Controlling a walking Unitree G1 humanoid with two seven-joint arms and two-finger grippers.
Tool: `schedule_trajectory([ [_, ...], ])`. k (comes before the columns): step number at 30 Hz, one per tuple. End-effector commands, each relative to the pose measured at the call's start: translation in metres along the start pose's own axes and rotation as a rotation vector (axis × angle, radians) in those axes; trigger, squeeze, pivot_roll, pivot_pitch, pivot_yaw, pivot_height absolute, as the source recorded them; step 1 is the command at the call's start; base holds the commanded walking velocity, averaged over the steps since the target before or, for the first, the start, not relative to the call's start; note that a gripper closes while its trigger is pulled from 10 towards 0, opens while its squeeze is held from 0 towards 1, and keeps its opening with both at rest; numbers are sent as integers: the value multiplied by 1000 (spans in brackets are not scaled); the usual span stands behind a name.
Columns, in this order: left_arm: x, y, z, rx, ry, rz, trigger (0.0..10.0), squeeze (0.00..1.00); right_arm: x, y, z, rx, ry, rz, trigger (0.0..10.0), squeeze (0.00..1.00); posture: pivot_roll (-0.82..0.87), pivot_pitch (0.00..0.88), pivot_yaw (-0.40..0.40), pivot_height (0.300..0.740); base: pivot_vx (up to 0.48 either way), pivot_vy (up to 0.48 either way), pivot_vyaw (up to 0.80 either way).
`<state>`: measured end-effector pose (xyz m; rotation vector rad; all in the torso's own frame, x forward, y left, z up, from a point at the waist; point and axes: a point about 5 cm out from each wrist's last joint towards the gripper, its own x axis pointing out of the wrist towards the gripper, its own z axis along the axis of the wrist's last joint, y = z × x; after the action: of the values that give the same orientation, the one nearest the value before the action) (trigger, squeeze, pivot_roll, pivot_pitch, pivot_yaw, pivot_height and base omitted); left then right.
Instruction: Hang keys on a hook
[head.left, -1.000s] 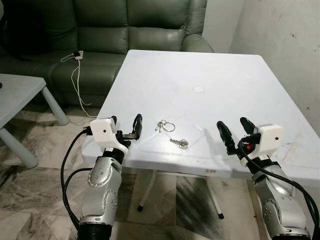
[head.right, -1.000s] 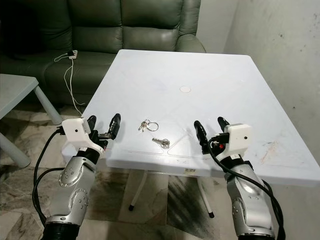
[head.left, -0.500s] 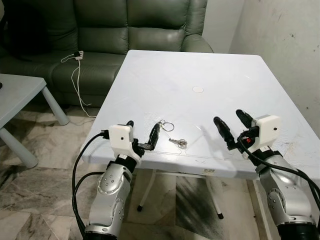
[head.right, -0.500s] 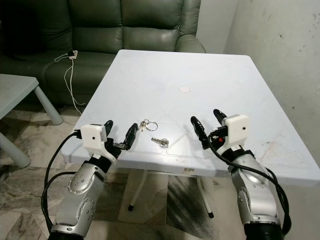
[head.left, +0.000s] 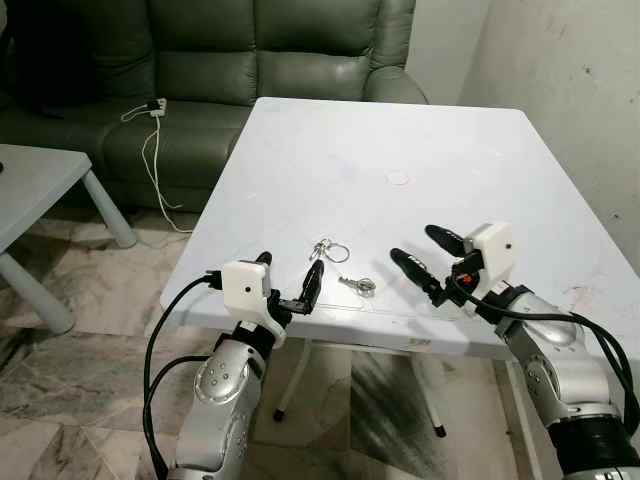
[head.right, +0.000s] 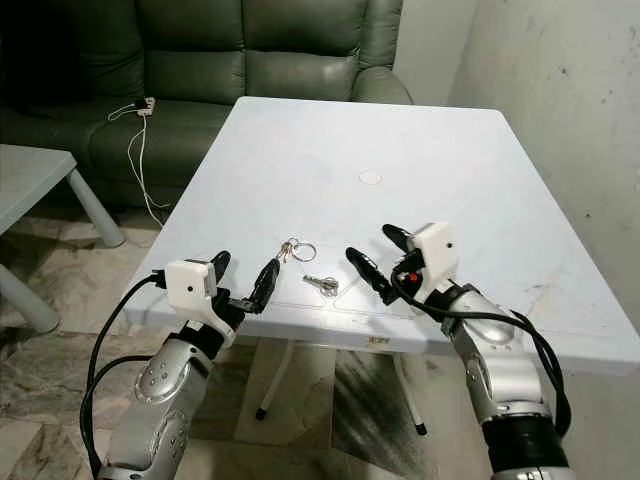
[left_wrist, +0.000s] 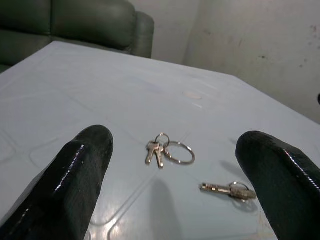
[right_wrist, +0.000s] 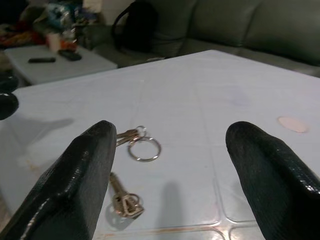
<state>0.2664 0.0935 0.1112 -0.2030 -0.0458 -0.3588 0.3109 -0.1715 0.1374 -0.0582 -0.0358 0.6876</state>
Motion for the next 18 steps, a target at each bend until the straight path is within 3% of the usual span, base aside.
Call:
schedule_trajectory([
  [1,-1,-9,0,-25,-3,-3,10000,0,3,-4,1,-14,22,15,10000,0,10,18,-71,740,0,0,0],
  [11,-10,-8,-5,-37,13,30,10000,0,17,-11,-5,-36,82,-3,10000,0,20,16,-84,740,0,0,0],
  [18,-10,-7,-4,-43,7,47,10000,0,30,0,-22,-32,116,26,10000,0,27,22,-88,740,0,0,0],
])
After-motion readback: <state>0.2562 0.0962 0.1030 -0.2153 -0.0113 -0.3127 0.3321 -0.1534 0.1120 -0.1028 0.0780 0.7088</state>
